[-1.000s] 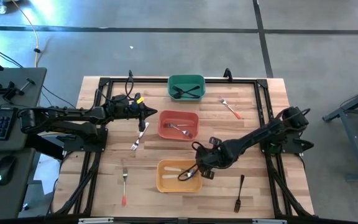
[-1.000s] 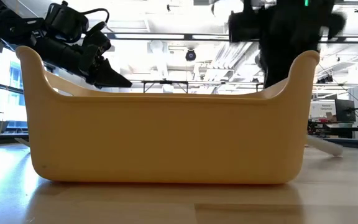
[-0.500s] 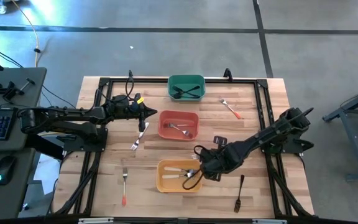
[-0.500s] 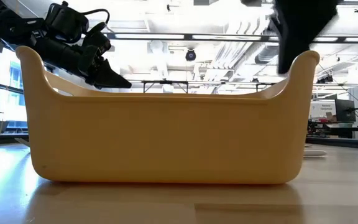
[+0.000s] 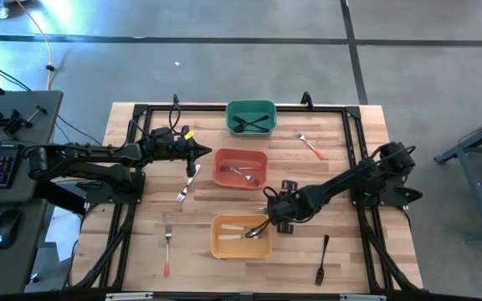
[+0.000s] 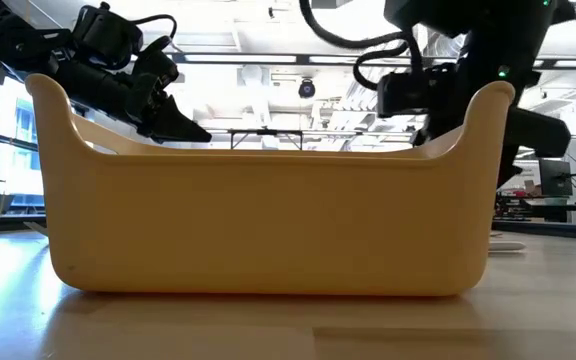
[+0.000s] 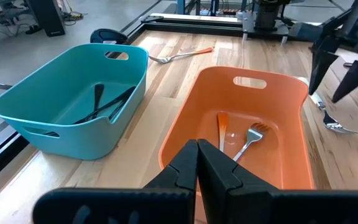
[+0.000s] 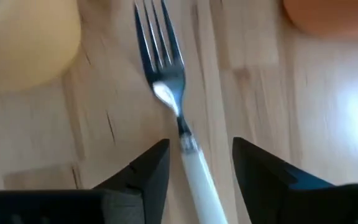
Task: Sort silverware by color (type)
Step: Put the white fork into the yellow bin
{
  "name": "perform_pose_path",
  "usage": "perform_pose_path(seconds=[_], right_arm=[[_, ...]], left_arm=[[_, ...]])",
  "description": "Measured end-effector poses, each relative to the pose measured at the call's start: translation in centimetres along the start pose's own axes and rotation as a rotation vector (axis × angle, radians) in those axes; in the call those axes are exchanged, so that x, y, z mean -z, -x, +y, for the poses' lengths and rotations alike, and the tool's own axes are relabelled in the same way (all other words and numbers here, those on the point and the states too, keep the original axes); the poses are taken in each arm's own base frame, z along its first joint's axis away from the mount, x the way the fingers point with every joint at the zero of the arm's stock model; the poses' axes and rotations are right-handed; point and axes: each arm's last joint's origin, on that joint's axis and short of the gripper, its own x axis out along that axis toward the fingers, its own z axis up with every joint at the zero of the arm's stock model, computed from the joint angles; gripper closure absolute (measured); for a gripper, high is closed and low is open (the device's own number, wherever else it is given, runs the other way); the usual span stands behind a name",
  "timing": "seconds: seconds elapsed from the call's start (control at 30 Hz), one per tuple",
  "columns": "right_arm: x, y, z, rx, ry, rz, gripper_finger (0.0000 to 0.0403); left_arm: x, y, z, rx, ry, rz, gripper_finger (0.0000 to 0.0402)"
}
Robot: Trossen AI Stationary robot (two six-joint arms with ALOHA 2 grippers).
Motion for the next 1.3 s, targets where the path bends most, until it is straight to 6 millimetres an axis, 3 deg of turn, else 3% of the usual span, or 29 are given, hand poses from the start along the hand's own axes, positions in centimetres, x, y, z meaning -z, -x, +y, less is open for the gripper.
perform_pose_path(seconds=[0.2, 0.37, 0.57, 0.73, 0.93, 1.3], right_arm=[[-0.6, -1.4, -0.5, -0.189, 0.007, -0.093, 0.0249], [-0.3, -2.6, -2.1, -0.179, -0.042, -0.098, 0.0273], [0.2, -3.1, -2.8, -0.211, -0.075, -0.078, 0.0318], [0.5, -3.0, -2.3, -0.221, -0.08, -0.063, 0.038], [1.0, -2.1, -1.5, -0.228, -0.093, -0.034, 0.0393], [2.4, 1.7, -0.6, -0.162, -0.109, -0.05, 0.0402]], left_arm=[[0.0, 0.0, 0.0, 0.0, 0.0, 0.0, 0.0401], [0.0, 0.0, 0.0, 0.0, 0.0, 0.0, 0.0401], [0.0, 0.0, 0.0, 0.0, 0.0, 0.0, 0.0401], [0.0, 0.0, 0.0, 0.0, 0.0, 0.001, 0.0401], [0.0, 0.0, 0.0, 0.001, 0.0, 0.003, 0.0401], [0.0, 0.0, 0.0, 0.001, -0.001, 0.003, 0.0401]])
